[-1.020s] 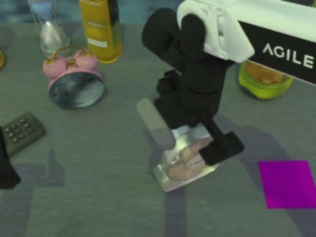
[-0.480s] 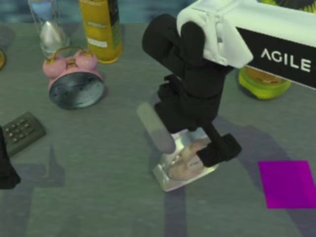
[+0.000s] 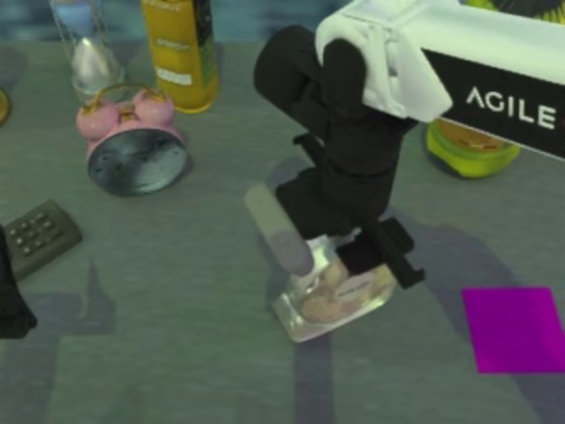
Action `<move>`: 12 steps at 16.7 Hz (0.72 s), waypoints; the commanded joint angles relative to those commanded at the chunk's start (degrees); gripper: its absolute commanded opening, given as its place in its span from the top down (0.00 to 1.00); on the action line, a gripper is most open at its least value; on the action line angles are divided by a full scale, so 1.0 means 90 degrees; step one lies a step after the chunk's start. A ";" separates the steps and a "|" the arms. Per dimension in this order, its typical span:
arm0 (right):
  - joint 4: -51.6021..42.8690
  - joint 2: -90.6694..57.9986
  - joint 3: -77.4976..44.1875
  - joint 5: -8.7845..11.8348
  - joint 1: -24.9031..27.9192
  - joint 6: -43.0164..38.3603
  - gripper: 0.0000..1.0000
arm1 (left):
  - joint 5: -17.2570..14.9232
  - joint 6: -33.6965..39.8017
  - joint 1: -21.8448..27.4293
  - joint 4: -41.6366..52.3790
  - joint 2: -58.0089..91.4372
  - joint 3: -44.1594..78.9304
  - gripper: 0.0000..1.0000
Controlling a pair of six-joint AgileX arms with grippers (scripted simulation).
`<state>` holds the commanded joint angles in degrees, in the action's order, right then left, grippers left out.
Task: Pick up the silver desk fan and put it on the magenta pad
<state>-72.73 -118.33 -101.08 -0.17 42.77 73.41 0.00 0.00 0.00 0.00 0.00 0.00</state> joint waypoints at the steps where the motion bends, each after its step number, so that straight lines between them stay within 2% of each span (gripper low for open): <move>1: 0.0000 0.0000 0.0000 0.0000 0.0000 0.0000 0.90 | 0.0000 0.0000 0.0000 0.0000 0.0000 0.0000 0.00; 2: 0.0000 0.0000 0.0000 0.0000 0.0000 0.0000 0.98 | 0.0000 0.0000 0.0000 0.0000 0.0000 0.0000 0.00; 3: 0.0000 0.0000 0.0000 0.0000 0.0000 0.0000 1.00 | 0.0000 0.0000 0.0000 0.0000 0.0000 0.0000 0.00; 12: -0.0025 -0.0006 -0.0024 0.0000 -0.0008 -0.0004 1.00 | 0.0000 0.0000 0.0000 0.0000 0.0000 0.0000 0.00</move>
<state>-72.95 -118.38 -101.29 -0.17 42.70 73.37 0.00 0.00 0.00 0.00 0.00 0.00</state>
